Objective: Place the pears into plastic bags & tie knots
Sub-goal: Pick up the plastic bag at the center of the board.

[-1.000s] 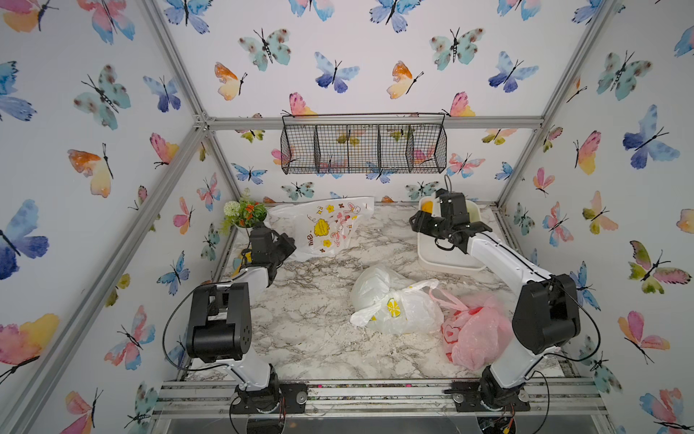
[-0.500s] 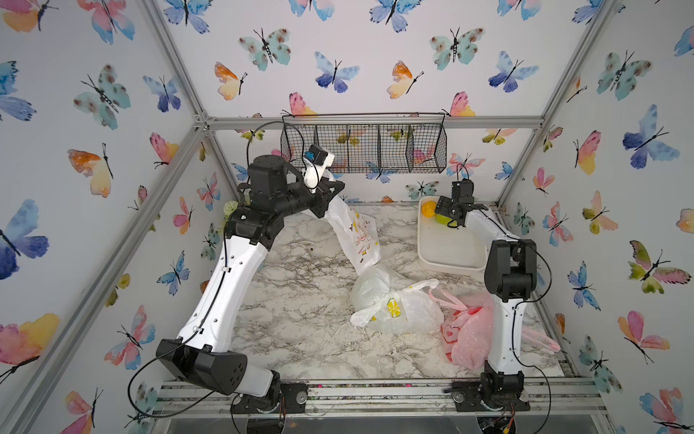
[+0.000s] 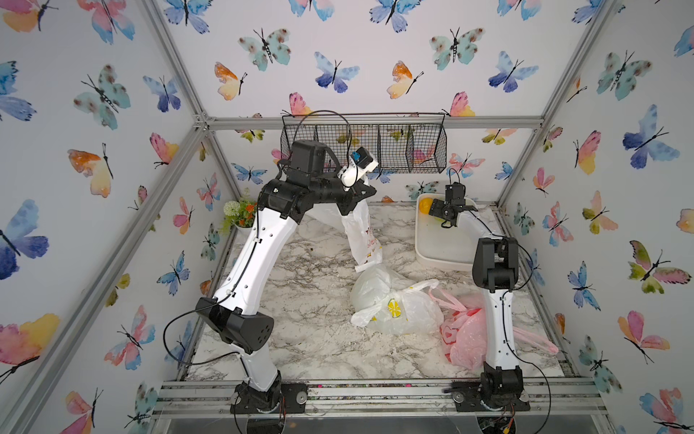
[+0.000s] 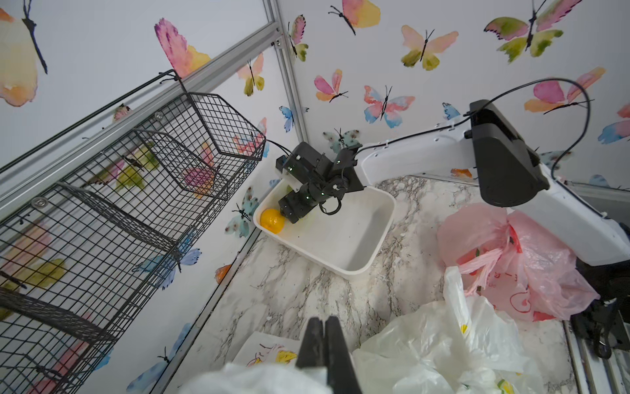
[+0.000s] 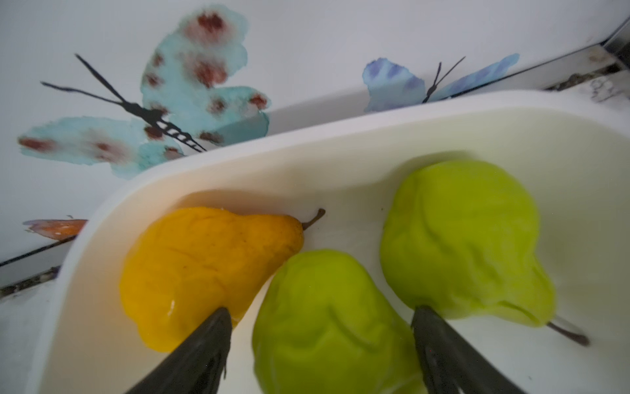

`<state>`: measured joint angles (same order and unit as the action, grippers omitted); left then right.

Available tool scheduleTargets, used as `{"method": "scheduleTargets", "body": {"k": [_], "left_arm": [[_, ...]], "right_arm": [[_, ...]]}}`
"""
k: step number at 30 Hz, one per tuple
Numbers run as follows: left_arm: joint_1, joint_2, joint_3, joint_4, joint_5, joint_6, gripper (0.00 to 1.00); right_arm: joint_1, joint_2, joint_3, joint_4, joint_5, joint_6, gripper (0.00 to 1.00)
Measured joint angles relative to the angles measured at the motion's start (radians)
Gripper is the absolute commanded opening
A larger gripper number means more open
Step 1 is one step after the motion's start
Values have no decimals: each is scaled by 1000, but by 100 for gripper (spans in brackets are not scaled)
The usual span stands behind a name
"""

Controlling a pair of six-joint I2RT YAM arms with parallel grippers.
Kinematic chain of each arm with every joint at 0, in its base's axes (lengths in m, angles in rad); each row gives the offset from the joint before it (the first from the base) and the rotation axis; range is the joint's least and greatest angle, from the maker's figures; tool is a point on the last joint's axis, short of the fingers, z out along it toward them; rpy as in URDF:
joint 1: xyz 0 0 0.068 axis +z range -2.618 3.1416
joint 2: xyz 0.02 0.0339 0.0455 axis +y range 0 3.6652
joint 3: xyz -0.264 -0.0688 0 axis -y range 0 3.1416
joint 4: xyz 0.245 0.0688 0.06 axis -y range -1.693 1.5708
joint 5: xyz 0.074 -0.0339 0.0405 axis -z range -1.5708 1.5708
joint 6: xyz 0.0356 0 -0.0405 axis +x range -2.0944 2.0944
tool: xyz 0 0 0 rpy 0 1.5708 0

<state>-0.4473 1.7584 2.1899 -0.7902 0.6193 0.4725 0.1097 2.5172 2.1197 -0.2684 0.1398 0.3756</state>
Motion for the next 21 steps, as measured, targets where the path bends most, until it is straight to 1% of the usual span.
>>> {"method": "scheduleTargets", "body": {"k": [2, 3, 5, 7, 10, 12, 14, 16, 17, 18, 21], "left_arm": [[0, -15, -47, 31, -30, -27, 6], [0, -24, -79, 52, -40, -53, 7], [0, -39, -153, 110, -61, -113, 8], [1, -44, -227, 172, -82, -185, 7], [0, -39, -329, 261, -101, -283, 4], [0, -27, -351, 299, -117, -338, 4], [0, -18, -347, 338, -136, -381, 3], [0, -10, -316, 358, -153, -416, 3], [0, -6, -297, 367, -156, -435, 4], [0, -3, -277, 379, -158, -455, 4], [-2, -2, -246, 410, -163, -514, 4]], "right_arm": [[0, -11, -32, 30, -10, 10, 87], [-1, -32, -62, 43, -24, 14, 90], [-6, -92, -151, 53, -63, 26, 93], [-5, -171, -256, 59, -108, 32, 93], [18, -349, -432, 83, -154, 29, 94], [65, -515, -571, 130, -166, 22, 94], [141, -682, -689, 183, -186, 14, 93], [248, -832, -785, 246, -211, -3, 93], [317, -895, -827, 279, -218, -19, 94], [394, -946, -862, 314, -219, -38, 95], [595, -1030, -970, 447, -216, -97, 95]]}}
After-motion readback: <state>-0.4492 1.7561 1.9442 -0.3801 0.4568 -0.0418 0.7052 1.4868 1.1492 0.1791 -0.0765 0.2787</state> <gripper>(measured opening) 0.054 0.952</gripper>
